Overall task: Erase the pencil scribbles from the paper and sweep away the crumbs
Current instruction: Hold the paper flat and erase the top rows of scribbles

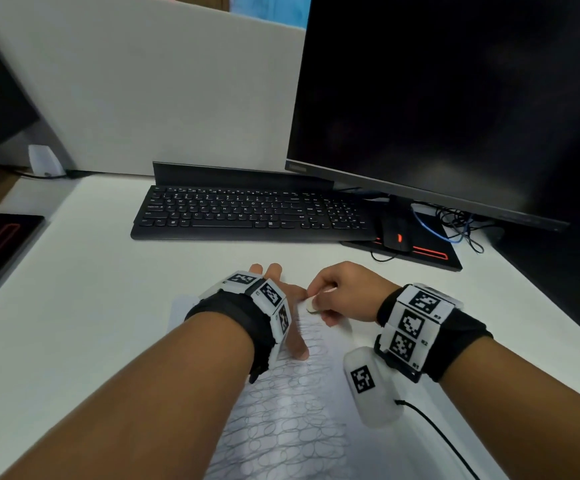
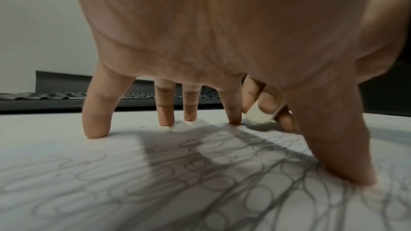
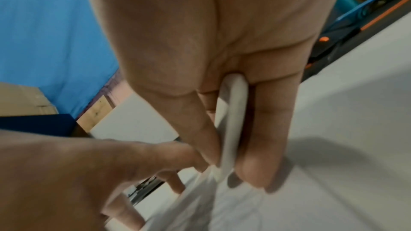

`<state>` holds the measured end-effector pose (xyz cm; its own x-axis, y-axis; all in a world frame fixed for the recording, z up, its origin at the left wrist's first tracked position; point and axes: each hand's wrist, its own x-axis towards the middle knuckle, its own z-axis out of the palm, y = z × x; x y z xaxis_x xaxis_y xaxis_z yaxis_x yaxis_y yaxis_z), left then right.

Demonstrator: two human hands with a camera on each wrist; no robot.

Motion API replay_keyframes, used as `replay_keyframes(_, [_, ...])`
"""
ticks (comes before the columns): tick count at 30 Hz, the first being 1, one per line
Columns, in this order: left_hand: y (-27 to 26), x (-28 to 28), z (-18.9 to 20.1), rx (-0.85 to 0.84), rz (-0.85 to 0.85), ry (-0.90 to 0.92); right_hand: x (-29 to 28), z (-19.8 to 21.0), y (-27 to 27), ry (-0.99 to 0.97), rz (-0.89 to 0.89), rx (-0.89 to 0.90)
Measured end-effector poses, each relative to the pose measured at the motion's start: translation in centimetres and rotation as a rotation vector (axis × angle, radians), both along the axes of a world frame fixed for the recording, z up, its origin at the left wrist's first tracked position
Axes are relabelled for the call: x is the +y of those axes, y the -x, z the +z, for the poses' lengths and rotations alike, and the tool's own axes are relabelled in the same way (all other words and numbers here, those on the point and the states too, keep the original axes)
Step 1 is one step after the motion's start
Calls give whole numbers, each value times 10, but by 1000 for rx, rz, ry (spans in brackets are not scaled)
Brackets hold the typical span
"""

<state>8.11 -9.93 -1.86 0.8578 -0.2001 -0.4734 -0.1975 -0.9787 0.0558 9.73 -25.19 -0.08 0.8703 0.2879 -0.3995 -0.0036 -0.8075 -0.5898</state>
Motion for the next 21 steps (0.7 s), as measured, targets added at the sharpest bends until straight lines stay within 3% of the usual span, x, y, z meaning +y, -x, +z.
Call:
replay_keyframes(4, [8,3,12,-13,-4,25,4,-5,8,19,28,21])
replay_keyframes(8, [26,51,28,-17,133,180,2,-3,5,51,46,29])
replay_keyframes(13, [58,111,29,-12,224,121,4,0,-1,56,58,72])
replay_keyframes(18, [71,112,20,13,190,63,12,6,-2,164,96,62])
replay_keyframes(21, [70,109,19,-9,187,27,25,15,2,186,127,-34])
